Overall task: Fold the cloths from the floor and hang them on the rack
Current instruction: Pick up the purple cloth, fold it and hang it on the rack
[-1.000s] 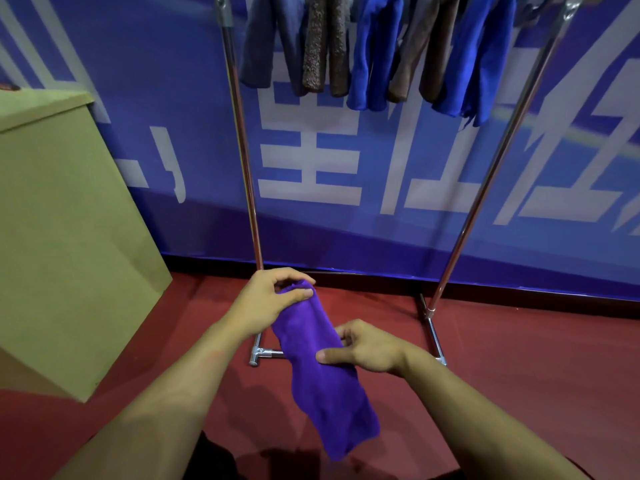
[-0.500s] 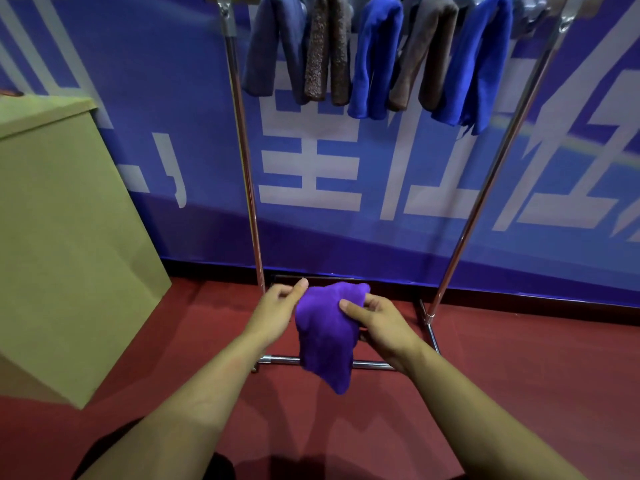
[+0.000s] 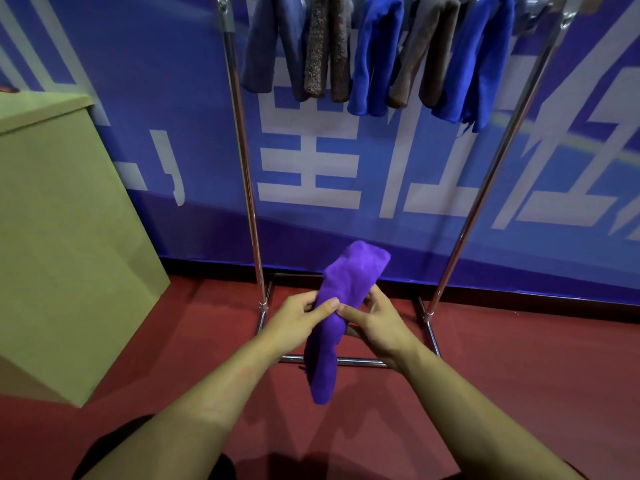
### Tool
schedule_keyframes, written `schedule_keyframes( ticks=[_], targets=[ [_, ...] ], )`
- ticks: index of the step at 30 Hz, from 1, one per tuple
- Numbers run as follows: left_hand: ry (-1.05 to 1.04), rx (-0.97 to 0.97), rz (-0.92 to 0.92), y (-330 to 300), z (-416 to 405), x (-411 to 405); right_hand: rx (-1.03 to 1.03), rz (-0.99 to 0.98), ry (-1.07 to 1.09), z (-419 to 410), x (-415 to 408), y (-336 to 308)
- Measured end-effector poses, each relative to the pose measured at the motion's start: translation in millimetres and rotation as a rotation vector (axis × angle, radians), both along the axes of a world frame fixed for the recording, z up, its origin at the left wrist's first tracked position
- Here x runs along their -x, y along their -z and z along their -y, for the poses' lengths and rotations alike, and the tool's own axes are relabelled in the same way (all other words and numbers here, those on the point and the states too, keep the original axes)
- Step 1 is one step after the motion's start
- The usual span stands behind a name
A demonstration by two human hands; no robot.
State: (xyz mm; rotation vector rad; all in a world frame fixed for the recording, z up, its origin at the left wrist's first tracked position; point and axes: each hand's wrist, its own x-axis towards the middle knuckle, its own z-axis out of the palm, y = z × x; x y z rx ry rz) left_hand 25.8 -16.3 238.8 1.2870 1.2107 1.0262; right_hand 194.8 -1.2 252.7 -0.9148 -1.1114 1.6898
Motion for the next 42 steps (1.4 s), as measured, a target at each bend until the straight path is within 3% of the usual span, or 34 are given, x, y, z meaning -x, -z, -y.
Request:
schedule_keyframes(
  ticks=[7, 14, 18, 22, 25, 28, 31, 35, 38, 42],
  targets=[
    [-0.001, 0.039, 0.052, -3.8, 4.1, -5.7, -0.004, 0.011, -0.008, -0.8, -1.5, -0.3],
    [0.018, 0.151, 0.280, -0.9, 1.1, -2.5, -0.023, -0.003, 0.069, -8.3, -7.3, -1.5],
    [-0.122, 0.092, 0.308, -5.5, -3.9, -2.0, -0.051, 0.155, 0.140, -11.8, -8.0, 1.3],
    [-0.174, 0.014, 0.249, -11.0, -7.2, 7.6, -0.266, 0.509, 0.409, -15.4, -11.6, 6.1],
    [-0.141, -0.004, 0.327, -17.7, -6.4, 10.4, -0.649, 0.647, 0.614, -7.8, -15.6, -4.2],
    [-0.100, -0.005, 0.369, -22.6, -3.7, 7.9, -0.894, 0.617, 0.378, 3.6, -12.8, -14.7],
    [-0.065, 0.043, 0.408, -25.4, -0.1, 6.9, -0.930, 0.654, 0.139, 9.7, -5.2, -12.7],
    [-0.048, 0.123, 0.439, -21.9, 0.8, 8.9, -0.949, 0.677, 0.149, 5.0, -4.0, -6.7],
    [-0.075, 0.175, 0.449, -23.5, 2.2, 2.8, -0.801, 0.763, 0.181, 5.9, -5.0, -8.9],
    [-0.186, 0.190, 0.271, -15.6, -2.0, 1.5, -0.661, 0.813, 0.174, 9.8, -1.7, -7.5]
  ],
)
